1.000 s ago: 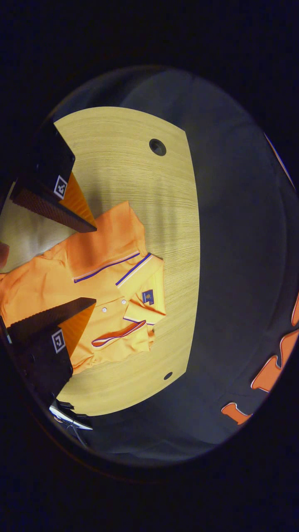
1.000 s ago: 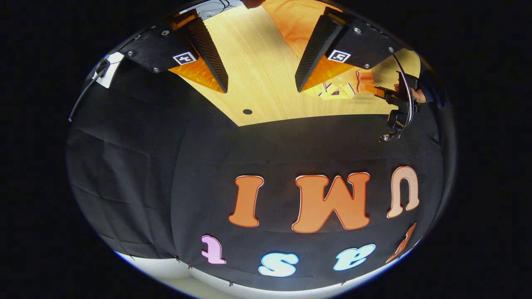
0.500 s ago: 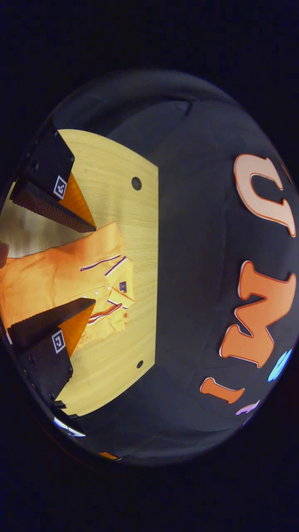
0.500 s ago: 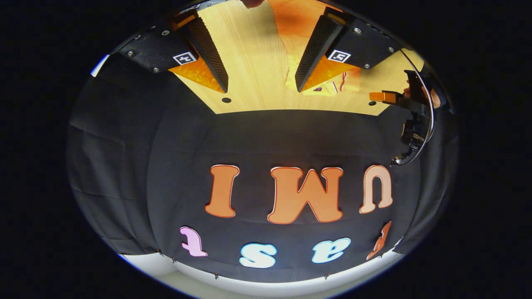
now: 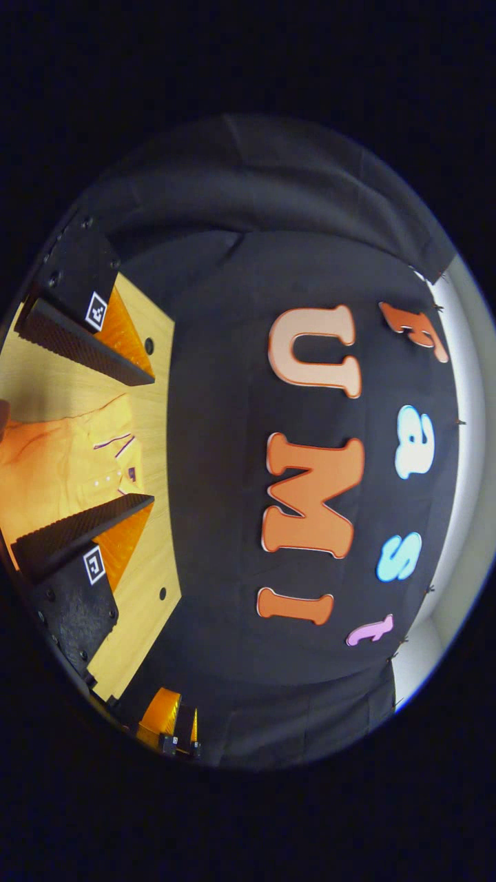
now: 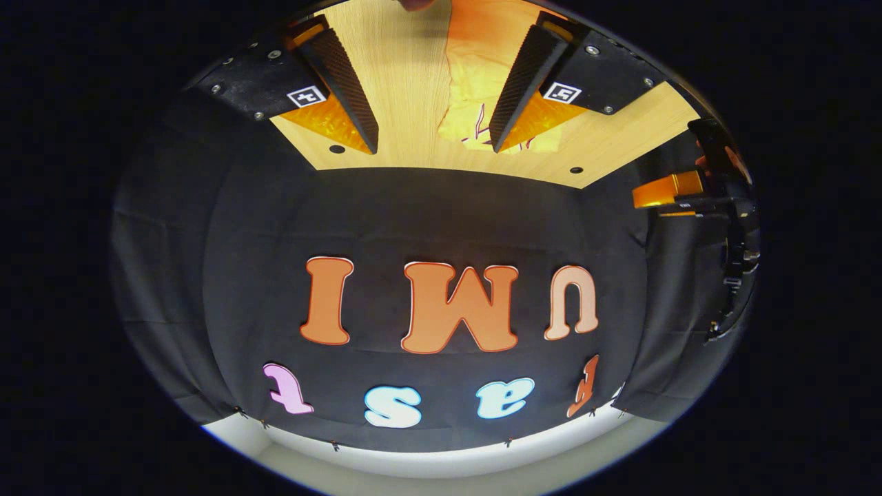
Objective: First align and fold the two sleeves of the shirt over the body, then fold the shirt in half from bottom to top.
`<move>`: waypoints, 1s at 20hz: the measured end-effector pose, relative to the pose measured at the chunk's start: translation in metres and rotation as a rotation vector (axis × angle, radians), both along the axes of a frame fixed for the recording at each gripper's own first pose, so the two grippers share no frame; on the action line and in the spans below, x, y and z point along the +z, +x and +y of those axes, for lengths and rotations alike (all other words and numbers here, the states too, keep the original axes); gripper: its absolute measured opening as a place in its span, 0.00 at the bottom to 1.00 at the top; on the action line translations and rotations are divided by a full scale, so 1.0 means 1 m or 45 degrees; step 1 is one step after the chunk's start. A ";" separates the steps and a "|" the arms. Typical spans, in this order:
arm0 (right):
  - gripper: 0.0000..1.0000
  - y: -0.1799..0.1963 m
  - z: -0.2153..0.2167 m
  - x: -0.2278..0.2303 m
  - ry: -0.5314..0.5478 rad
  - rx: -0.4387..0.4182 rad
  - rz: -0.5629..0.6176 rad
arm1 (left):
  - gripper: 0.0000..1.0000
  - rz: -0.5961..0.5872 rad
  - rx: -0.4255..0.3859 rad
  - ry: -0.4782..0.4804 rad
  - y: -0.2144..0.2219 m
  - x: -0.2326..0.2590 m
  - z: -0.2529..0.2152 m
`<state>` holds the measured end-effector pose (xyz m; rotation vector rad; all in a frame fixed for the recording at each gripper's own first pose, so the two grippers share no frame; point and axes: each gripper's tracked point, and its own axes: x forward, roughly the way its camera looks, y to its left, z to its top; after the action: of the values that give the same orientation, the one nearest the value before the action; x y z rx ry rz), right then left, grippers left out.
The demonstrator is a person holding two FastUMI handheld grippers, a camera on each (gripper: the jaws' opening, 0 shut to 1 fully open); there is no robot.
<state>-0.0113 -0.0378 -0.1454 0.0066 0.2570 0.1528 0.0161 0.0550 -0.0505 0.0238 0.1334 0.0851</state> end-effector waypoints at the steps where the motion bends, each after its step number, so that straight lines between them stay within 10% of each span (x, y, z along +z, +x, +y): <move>1: 0.99 -0.004 0.002 -0.001 0.004 0.019 -0.002 | 0.97 -0.050 0.015 0.014 -0.016 0.017 0.000; 6: 0.98 -0.031 0.008 -0.024 0.018 0.088 0.051 | 0.98 -0.003 0.038 0.002 -0.054 -0.008 -0.024; 20: 0.99 -0.134 0.031 -0.230 -0.054 0.219 0.860 | 0.99 0.913 0.100 -0.128 -0.138 -0.239 -0.010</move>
<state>-0.1454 -0.0067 -0.3751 -0.0063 0.9367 0.3150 -0.1223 0.0448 -0.2895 -0.0526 0.8557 0.1458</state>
